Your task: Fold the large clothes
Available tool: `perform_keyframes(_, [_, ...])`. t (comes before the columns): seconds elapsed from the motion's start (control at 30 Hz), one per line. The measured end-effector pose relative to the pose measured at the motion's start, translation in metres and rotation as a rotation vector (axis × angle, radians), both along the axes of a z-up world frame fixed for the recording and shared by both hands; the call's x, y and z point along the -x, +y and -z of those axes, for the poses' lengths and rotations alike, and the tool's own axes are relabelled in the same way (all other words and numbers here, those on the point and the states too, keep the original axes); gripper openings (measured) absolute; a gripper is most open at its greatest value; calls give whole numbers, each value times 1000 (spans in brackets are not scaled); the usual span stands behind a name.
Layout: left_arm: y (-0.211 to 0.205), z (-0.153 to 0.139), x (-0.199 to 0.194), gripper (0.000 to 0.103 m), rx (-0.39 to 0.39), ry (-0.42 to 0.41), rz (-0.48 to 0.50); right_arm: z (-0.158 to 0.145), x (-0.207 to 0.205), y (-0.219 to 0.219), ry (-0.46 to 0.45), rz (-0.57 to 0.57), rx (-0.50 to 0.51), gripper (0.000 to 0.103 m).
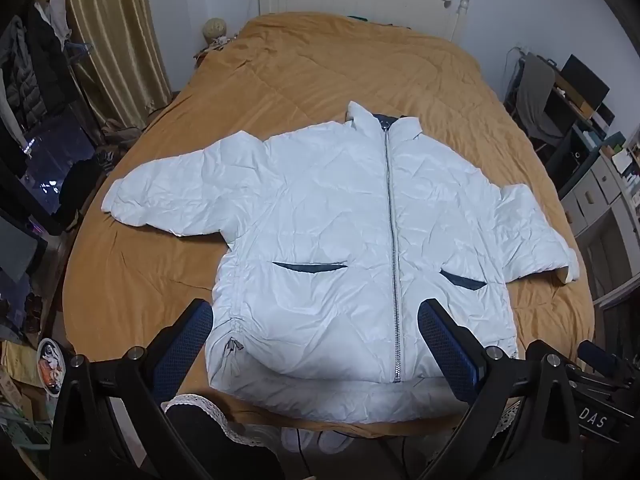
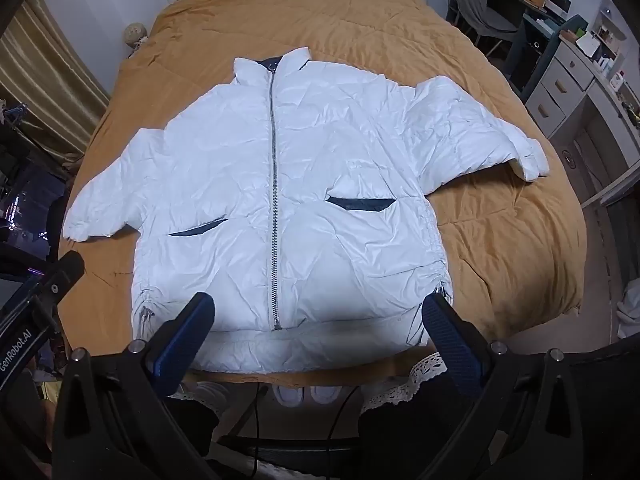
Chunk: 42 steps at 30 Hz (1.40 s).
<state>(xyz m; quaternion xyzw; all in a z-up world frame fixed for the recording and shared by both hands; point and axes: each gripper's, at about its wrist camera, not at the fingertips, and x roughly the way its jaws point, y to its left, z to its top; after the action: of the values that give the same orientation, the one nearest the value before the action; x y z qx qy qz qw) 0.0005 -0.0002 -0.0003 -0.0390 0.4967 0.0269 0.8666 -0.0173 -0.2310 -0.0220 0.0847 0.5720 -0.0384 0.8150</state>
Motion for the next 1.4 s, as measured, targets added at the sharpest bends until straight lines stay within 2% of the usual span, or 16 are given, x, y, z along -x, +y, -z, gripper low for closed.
perform_keyframes(1.4, [-2,10,-2,103,0,35,-6,3,2,6,12,-34,14,103])
